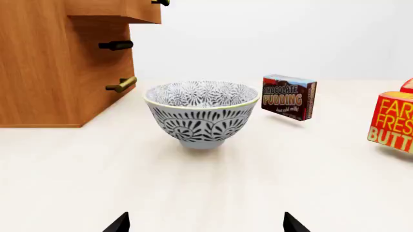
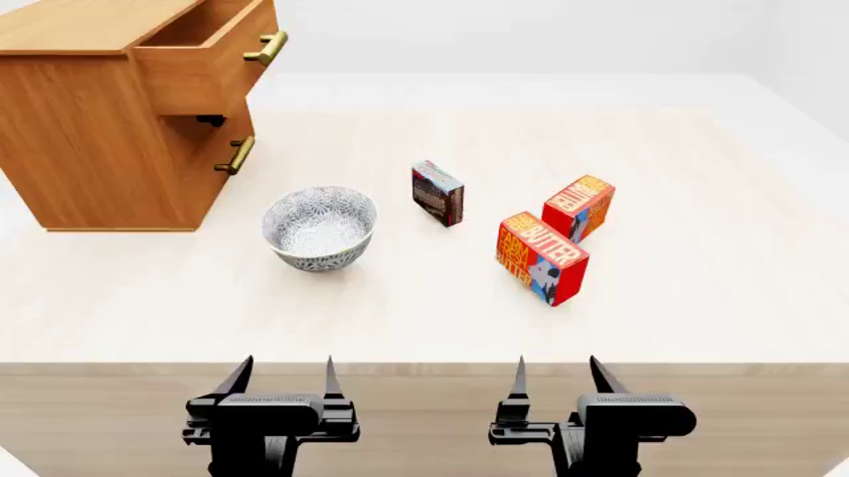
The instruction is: Put the chocolate pudding in the top drawer of the cabinet and close it.
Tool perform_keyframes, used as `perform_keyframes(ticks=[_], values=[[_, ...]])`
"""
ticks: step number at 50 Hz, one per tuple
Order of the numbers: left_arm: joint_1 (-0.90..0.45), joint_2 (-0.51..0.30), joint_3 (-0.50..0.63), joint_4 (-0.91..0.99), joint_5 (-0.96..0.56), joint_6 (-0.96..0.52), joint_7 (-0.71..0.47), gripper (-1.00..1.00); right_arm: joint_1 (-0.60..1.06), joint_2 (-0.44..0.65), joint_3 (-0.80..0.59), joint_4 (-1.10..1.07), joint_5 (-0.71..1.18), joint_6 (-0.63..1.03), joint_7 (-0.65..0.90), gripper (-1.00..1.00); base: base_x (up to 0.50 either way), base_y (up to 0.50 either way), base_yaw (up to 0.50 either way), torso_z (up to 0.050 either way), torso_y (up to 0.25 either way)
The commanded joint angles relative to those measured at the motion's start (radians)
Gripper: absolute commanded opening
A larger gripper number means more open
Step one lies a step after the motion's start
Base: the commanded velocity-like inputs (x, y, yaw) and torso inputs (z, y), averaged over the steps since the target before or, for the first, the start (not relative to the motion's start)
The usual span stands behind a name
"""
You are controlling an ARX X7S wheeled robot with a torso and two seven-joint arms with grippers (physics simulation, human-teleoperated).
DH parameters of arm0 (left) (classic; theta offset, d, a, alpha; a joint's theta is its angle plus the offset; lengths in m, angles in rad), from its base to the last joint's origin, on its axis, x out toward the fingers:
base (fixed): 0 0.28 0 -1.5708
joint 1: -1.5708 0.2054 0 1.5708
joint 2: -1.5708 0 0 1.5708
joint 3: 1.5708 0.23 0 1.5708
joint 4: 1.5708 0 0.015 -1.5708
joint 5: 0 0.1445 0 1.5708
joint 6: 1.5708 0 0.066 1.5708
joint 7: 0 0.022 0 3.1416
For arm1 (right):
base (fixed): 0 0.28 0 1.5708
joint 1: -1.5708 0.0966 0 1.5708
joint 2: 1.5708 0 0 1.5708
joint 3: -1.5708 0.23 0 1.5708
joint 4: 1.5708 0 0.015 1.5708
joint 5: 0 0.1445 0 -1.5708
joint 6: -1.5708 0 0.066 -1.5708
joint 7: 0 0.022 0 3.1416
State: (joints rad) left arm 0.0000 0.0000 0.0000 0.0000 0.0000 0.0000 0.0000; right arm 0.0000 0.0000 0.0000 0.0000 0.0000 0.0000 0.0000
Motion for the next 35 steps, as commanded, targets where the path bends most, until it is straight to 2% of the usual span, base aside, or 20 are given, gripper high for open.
perform_keyframes(ticks=[1,18,35], values=[[-0.003,-0.016,0.016,-0.003,-0.013,0.011,-0.021,1.00,-0.004,0.016,-0.018,-0.012,0.023,0.003,0.016,1.00,0.00,0.00,0.00,0.000,0.000],[-0.015,-0.063,0.041,0.026,-0.077,0.023,-0.068,1.00,-0.029,0.062,-0.062,-0.065,0.035,0.013,0.082,1.00,0.00,0.00,0.00,0.000,0.000],[-0.007,-0.091,0.060,0.028,-0.097,0.047,-0.088,1.00,-0.025,0.080,-0.107,-0.082,0.029,0.034,0.111,1.00,0.00,0.49,0.00,0.000,0.000]])
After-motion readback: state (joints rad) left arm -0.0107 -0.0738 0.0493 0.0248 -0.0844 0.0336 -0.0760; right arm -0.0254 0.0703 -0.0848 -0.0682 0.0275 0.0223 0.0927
